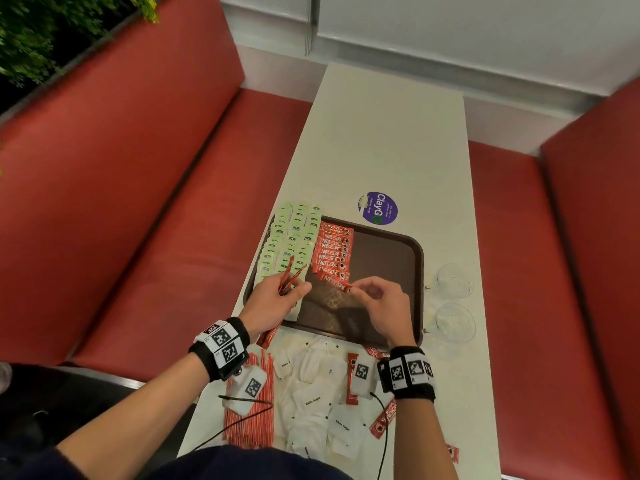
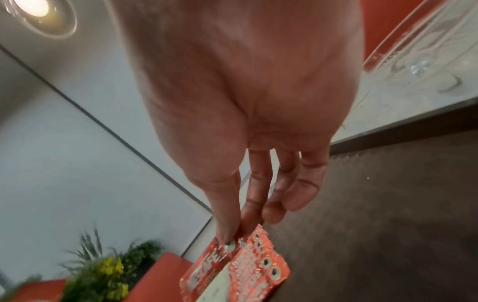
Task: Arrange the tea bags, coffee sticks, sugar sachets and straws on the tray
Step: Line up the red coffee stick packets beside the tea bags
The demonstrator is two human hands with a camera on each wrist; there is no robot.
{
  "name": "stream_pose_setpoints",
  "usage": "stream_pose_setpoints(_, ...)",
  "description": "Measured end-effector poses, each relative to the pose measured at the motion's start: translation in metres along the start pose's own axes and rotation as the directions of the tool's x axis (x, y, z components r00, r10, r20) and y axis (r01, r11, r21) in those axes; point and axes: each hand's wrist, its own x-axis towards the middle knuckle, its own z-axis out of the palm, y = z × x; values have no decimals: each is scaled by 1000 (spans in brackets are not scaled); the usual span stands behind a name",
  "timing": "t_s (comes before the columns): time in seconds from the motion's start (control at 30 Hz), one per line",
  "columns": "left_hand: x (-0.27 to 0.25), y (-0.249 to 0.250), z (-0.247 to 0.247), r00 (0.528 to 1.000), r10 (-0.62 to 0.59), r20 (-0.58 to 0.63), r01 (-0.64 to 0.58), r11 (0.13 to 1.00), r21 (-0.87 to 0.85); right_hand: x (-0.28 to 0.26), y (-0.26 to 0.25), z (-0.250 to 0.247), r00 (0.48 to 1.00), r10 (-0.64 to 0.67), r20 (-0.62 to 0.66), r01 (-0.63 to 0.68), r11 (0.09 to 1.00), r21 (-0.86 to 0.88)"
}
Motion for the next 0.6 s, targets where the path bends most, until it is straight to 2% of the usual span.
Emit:
stream_pose_setpoints(0.1, 1, -9, -3, 999, -33, -12, 32, 998, -50, 24, 8, 4, 1000, 23, -15, -24, 995, -95)
stream_pose_setpoints(0.3, -1, -11, -8, 998, -54, -33, 53, 997, -51, 65, 18, 28, 996, 53, 66, -38, 977, -210)
stream_pose_setpoints(0.43, -2, -5, -10, 998, -52, -43, 48, 995, -83, 69, 19, 35, 997, 44, 58, -28, 969, -245)
stream_pose_setpoints(0.6, -2, -3, -10, 997, -65, -52, 59, 993, -105, 61, 23, 44, 999, 34, -19, -38, 957, -286)
